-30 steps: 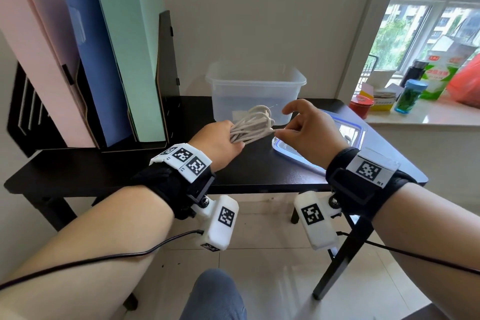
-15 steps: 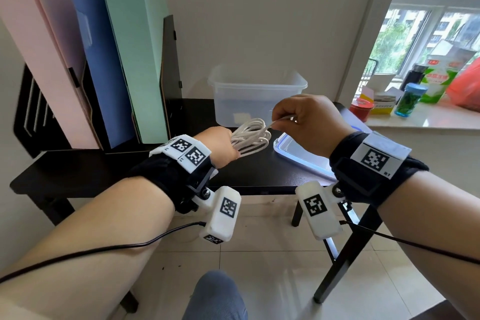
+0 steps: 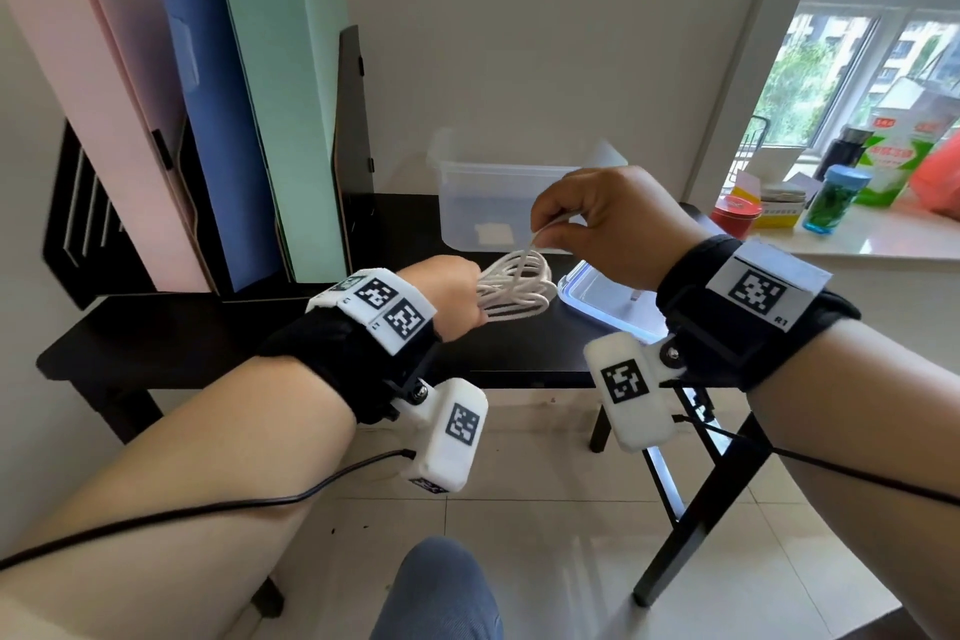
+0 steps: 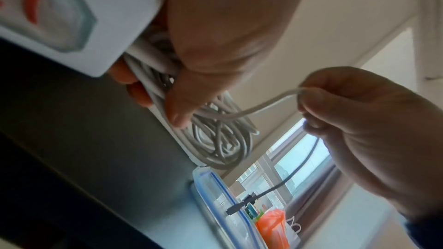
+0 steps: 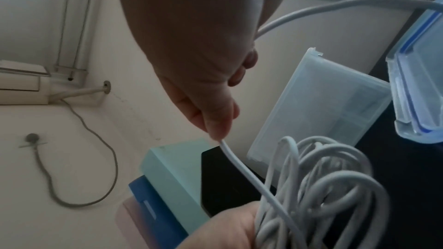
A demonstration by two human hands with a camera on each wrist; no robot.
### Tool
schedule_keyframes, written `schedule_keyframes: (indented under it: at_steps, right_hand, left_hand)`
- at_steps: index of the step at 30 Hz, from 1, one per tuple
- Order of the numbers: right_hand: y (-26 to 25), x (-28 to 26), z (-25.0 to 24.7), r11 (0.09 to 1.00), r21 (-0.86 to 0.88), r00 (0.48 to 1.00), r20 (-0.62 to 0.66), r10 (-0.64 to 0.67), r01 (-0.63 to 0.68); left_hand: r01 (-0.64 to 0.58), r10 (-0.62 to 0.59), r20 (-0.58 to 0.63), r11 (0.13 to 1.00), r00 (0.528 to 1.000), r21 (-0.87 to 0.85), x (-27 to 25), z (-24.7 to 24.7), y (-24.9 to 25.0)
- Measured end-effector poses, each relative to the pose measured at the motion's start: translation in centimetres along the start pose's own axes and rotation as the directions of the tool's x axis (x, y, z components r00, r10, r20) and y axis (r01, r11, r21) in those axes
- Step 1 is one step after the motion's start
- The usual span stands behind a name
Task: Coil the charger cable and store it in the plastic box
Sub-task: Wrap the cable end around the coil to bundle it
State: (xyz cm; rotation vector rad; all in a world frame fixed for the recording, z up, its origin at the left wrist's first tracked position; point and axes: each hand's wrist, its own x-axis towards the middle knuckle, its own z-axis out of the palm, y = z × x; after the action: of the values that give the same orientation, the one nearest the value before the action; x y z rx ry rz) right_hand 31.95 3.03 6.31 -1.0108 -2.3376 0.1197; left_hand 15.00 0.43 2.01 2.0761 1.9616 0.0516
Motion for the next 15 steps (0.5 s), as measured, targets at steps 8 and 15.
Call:
schedule_keyframes:
  at_steps: [8, 15]
  right_hand:
    - [3.4, -0.1, 1.8, 0.965, 0.07, 0.967, 0.041, 0.251, -0.253]
    - [4.1, -0.3, 3.0, 0.921, 0.236, 0.951, 0.085, 0.299, -0.311]
  left_hand:
    - [-0.181, 0.203, -0.18, 0.974, 0.963, 0.134, -0.6, -0.5, 0.0]
    - [-0.324, 0.254, -0.331, 0.93, 0.909, -0.175, -0.4, -0.4, -1.2]
